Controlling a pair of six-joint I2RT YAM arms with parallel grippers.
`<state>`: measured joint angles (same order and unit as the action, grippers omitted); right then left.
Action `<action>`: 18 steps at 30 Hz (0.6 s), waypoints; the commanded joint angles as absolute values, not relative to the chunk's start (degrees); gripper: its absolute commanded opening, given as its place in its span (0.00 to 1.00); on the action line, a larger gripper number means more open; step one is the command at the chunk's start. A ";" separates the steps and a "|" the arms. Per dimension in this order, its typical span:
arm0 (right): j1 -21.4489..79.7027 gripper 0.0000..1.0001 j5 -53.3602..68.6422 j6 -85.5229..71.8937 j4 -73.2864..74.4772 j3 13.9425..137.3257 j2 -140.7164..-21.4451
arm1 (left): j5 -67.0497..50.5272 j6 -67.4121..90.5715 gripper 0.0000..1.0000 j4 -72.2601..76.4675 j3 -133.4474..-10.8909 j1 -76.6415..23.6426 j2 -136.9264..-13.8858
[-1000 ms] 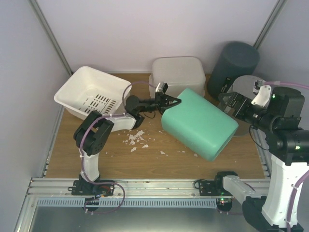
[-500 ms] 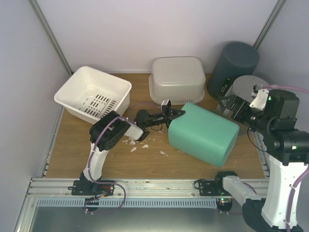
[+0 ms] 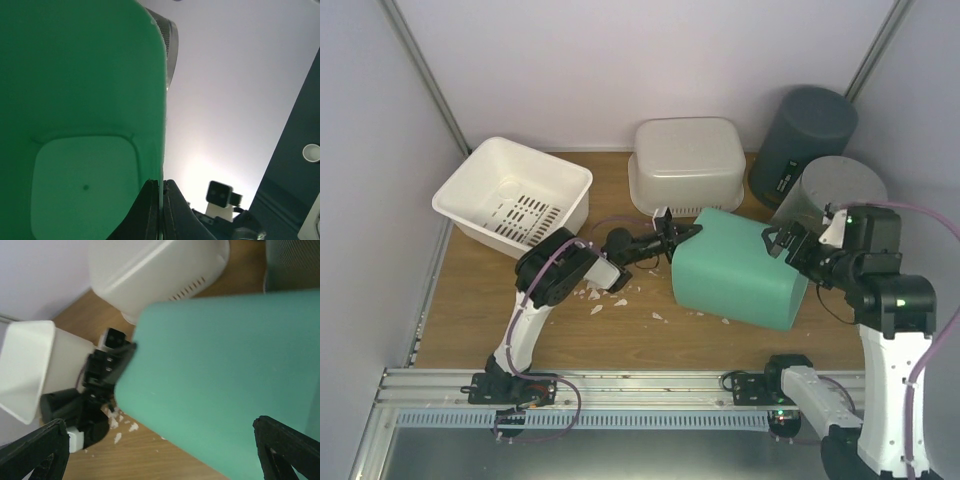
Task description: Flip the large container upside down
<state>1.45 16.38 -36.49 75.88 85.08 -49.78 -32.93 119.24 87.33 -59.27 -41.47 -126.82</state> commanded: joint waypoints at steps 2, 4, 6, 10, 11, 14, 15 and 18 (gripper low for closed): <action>1.85 1.00 12.42 -40.40 76.24 77.36 -48.59 | -30.50 127.70 0.00 105.82 -56.72 -39.81 -127.35; 1.85 1.00 9.84 -41.39 76.21 76.39 -48.73 | -31.01 127.63 0.00 105.82 -55.57 -39.21 -126.74; 1.85 1.00 7.45 -42.49 76.20 76.53 -49.13 | -31.43 127.55 0.00 105.82 -55.31 -38.59 -126.15; 1.85 1.00 4.80 -43.09 76.16 77.36 -50.99 | -32.01 127.44 0.00 105.82 -56.08 -37.72 -124.94; 1.85 1.00 4.79 -42.88 76.12 77.16 -51.56 | -32.10 127.38 0.00 105.82 -55.96 -37.63 -124.68; 1.85 1.00 4.66 -41.66 75.94 76.50 -53.24 | -33.28 127.02 0.00 105.51 -55.29 -37.71 -124.22; 1.86 1.00 5.09 -41.27 75.64 77.07 -53.94 | -33.73 126.96 0.00 105.41 -54.95 -37.78 -124.08; 1.85 1.00 6.23 -40.11 73.81 78.70 -55.47 | -34.92 126.67 0.00 105.00 -53.89 -37.87 -122.77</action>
